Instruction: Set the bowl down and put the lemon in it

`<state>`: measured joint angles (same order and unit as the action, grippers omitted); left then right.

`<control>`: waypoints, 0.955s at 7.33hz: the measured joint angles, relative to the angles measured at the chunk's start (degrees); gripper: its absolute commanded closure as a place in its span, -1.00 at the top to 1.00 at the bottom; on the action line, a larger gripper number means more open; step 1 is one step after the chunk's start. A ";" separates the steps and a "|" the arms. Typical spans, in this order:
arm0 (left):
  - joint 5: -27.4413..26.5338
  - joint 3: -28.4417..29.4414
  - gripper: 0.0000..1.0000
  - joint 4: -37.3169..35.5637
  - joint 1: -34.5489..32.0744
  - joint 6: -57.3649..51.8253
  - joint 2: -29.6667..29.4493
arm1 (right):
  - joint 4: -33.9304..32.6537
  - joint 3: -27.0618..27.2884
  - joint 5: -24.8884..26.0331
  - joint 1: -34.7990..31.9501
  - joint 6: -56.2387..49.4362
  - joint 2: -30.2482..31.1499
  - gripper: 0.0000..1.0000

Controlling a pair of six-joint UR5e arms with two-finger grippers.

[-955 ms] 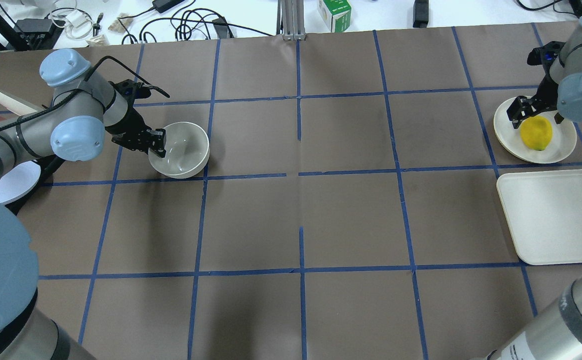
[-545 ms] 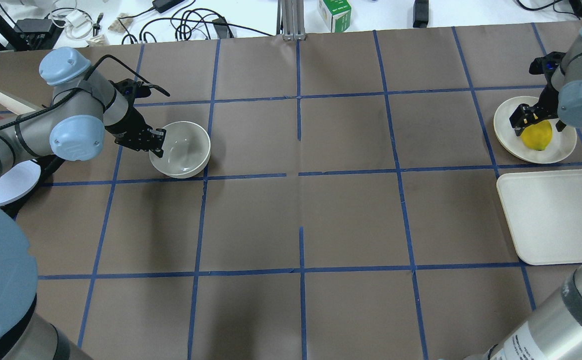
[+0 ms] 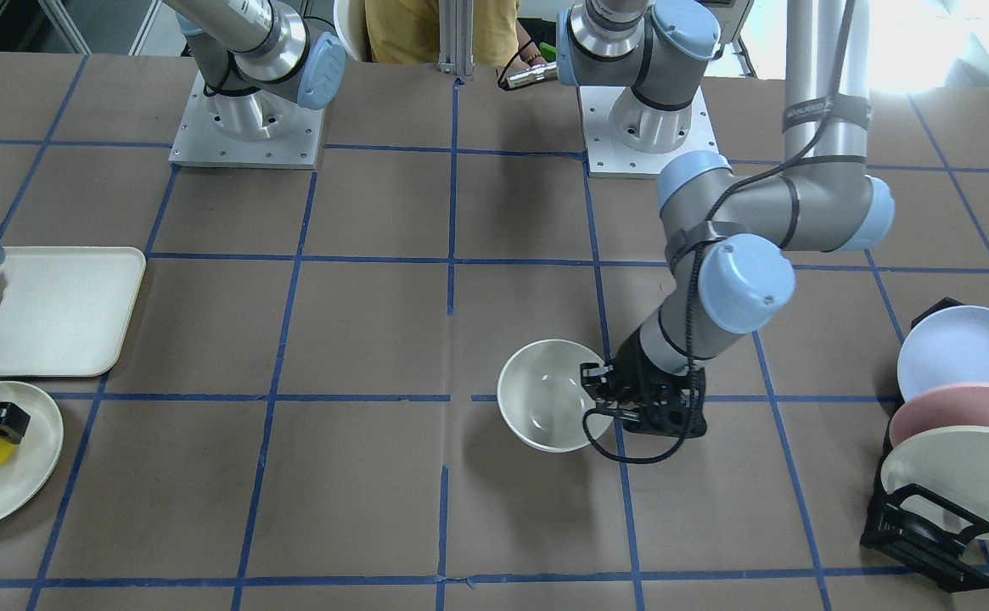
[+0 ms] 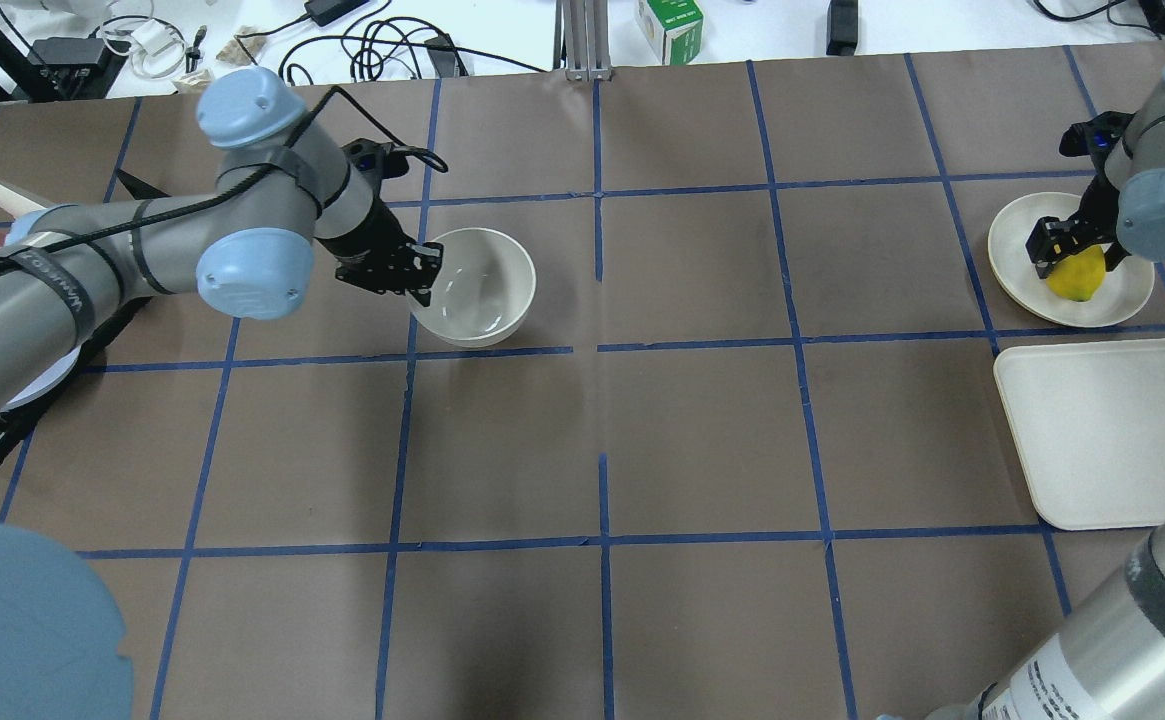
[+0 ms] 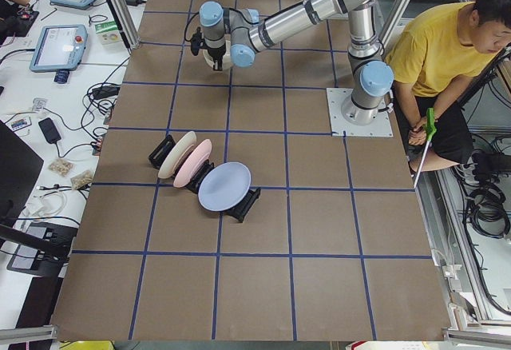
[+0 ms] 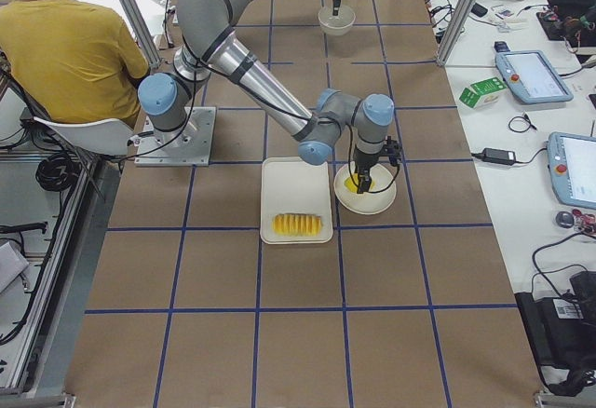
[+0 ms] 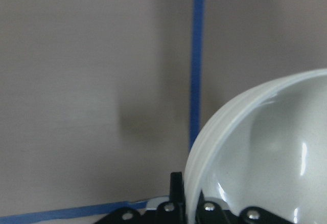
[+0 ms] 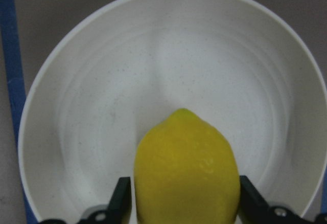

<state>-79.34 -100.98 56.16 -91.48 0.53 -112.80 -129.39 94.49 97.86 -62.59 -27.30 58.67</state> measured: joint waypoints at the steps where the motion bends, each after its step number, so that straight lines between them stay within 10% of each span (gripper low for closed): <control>1: 0.22 -0.08 -1.00 -2.03 -3.58 5.71 -0.87 | 0.38 -0.04 0.04 0.01 0.03 0.48 -1.00; 4: 1.96 -0.85 -1.00 -8.90 -8.50 13.94 -3.65 | 7.83 -0.09 -1.60 -1.12 2.01 6.65 -1.00; 5: 3.04 -1.02 0.17 -9.26 -9.07 14.53 -4.05 | 11.15 -0.07 -3.71 -2.65 4.27 9.15 -1.00; 7: 3.29 -1.20 0.88 -9.29 -9.45 14.78 -3.72 | 17.00 -0.02 -5.71 -8.53 9.75 13.64 -1.00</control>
<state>-76.05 -102.19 46.86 -100.93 15.31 -116.52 -112.39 94.47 92.15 -71.12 -17.54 72.31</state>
